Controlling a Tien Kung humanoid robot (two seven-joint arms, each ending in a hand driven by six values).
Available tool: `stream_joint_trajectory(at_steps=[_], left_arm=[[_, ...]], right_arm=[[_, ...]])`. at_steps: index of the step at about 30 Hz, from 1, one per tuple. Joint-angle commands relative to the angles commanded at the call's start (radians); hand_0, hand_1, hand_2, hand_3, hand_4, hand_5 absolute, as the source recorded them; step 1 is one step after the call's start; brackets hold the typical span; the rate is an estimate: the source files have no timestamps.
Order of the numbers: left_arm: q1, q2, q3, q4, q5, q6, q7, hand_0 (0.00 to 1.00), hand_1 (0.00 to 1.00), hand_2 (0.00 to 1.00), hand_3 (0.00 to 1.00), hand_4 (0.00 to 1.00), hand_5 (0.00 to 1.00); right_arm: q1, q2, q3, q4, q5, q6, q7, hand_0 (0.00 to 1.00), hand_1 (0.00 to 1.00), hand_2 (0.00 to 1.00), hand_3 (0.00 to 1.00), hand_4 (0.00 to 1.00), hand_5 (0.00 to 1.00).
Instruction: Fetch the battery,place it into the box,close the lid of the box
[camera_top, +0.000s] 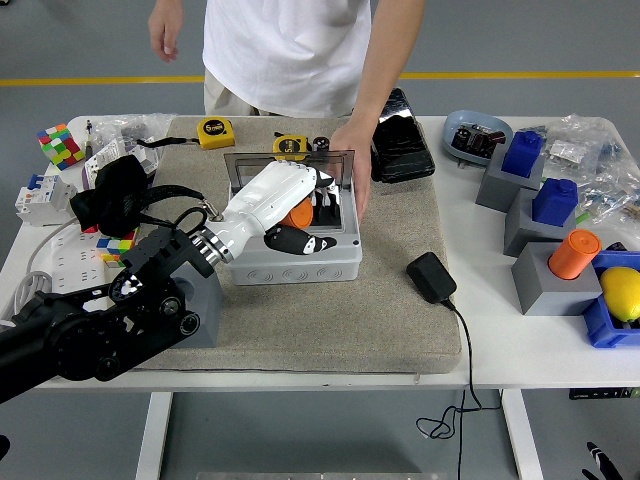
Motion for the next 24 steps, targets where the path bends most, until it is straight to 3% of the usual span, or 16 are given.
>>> stream_joint_trajectory(at_steps=[10,18,23,24], left_arm=[[-0.06,-0.074,0.059,0.15,-0.038,-0.021,0.05,0.118,0.117,0.305,0.396,0.928,0.002],[-0.063,-0.118,0.032,0.214,-0.016,-0.03,0.1,0.117,0.121,0.344,0.451,0.936,0.002],[-0.066,-0.126,0.025,0.228,-0.001,-0.025,0.098,0.117,0.121,0.344,0.451,0.936,0.002],[-0.065,-0.126,0.023,0.227,0.004,-0.024,0.096,0.224,0.261,0.413,0.529,0.974,0.002]], right_arm=[[-0.005,0.001,-0.022,0.0,0.008,-0.003,-0.006,0.637,0.646,0.645,0.564,0.968,0.538],[-0.007,0.003,-0.035,0.0,0.014,-0.004,-0.004,0.639,0.646,0.644,0.565,0.968,0.537],[-0.009,0.004,-0.037,0.0,0.016,-0.005,-0.004,0.639,0.646,0.644,0.565,0.968,0.537],[-0.009,0.004,-0.037,0.0,0.015,-0.005,-0.004,0.639,0.646,0.643,0.565,0.968,0.538]])
